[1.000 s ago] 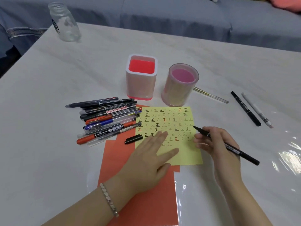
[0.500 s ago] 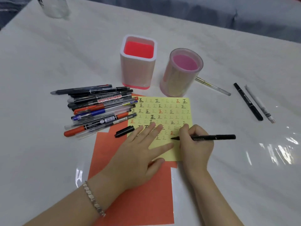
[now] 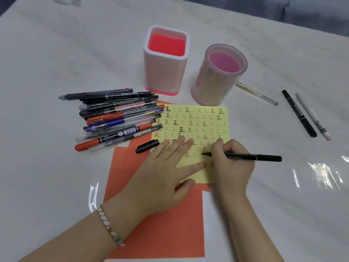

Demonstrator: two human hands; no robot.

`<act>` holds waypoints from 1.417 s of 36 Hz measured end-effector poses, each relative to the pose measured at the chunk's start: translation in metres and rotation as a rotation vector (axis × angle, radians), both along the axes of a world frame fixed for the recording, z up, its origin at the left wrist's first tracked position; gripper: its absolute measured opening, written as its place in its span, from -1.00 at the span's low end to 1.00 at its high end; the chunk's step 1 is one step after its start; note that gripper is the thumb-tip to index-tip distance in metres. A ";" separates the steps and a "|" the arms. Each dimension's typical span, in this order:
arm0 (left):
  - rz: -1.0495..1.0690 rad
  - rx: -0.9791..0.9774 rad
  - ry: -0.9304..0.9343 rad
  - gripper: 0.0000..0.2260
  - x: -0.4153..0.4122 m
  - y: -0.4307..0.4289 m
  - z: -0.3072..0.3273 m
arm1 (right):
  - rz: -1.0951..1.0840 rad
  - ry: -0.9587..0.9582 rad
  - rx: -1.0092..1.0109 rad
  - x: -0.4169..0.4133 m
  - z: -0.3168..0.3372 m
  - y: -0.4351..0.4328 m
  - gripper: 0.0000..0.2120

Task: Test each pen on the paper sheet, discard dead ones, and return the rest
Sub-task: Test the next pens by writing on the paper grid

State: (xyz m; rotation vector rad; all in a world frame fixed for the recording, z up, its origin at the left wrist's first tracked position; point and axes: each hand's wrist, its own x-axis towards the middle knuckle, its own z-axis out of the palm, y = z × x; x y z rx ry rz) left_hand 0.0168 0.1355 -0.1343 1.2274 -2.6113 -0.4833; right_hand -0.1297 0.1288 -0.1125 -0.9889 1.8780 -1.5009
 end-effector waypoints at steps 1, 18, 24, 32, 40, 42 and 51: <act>0.001 0.001 0.000 -0.63 0.000 0.000 0.000 | -0.001 0.004 0.000 0.000 0.000 0.000 -0.62; 0.011 0.007 0.015 -0.63 -0.001 0.000 0.000 | 0.009 0.054 0.018 0.000 -0.001 0.000 -0.60; 0.011 0.001 0.019 -0.63 -0.001 0.000 0.001 | -0.038 0.014 0.008 -0.001 0.000 0.002 -0.63; 0.010 0.000 0.019 -0.63 -0.001 0.000 0.001 | -0.017 0.016 0.023 0.001 0.005 0.002 -0.65; 0.014 0.003 0.021 -0.63 -0.001 0.000 0.001 | -0.037 -0.029 0.037 0.001 0.005 0.002 -0.64; 0.015 0.000 0.023 -0.63 -0.001 0.000 0.001 | -0.043 -0.038 0.027 0.001 0.006 0.002 -0.64; 0.013 0.002 0.017 -0.63 -0.001 0.000 0.001 | -0.043 -0.047 0.021 0.002 0.006 0.002 -0.65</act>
